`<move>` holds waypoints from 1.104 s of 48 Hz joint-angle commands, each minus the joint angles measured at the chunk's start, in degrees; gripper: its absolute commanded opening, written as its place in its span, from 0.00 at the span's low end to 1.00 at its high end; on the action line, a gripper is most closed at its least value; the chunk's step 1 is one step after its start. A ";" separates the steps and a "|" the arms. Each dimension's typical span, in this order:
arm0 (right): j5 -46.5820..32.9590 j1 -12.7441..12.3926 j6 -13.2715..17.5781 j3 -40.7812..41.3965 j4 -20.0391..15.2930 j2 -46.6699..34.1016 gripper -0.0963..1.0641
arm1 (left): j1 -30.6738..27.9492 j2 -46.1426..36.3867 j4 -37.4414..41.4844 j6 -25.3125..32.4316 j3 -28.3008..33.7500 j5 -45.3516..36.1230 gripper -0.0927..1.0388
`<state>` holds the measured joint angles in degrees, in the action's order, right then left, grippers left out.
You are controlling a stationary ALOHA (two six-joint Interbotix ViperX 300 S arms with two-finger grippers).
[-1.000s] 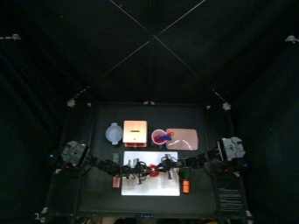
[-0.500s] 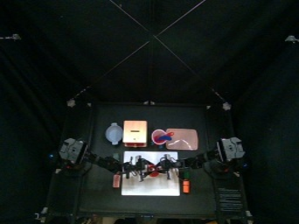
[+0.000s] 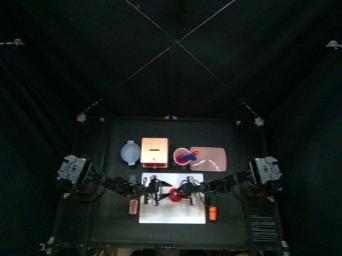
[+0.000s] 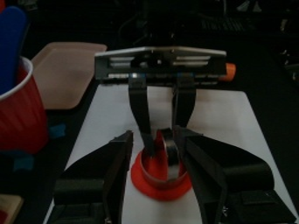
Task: Get the cutter from the drawer then cut the dough then place the extra dough in the bowl
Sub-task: Cut the dough
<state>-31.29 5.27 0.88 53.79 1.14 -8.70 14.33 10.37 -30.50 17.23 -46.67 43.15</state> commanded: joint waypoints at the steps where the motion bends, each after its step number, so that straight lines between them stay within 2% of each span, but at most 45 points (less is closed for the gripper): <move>1: 3.87 -0.18 0.00 -1.58 1.14 3.52 0.69 | 0.88 -1.32 -1.32 0.00 -0.62 0.62 0.77; 13: 17.23 -0.35 0.00 -5.63 3.08 7.56 0.69 | 1.41 1.14 -3.96 0.00 -1.14 0.18 0.69; 24: 24.70 -0.79 0.26 -9.93 6.42 8.26 0.69 | 1.49 5.89 -4.04 -0.09 0.70 -3.34 0.64; 34: 27.60 -0.79 0.35 -11.95 7.03 7.73 0.69 | 1.49 6.86 -3.96 0.09 2.02 -4.04 0.62; 53: 27.95 -0.70 0.79 -12.39 7.03 7.47 0.69 | 1.05 7.91 -4.04 0.00 2.81 -4.57 0.62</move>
<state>-3.16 4.66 1.76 42.63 8.17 -2.37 15.56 18.81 -34.45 17.31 -44.91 38.41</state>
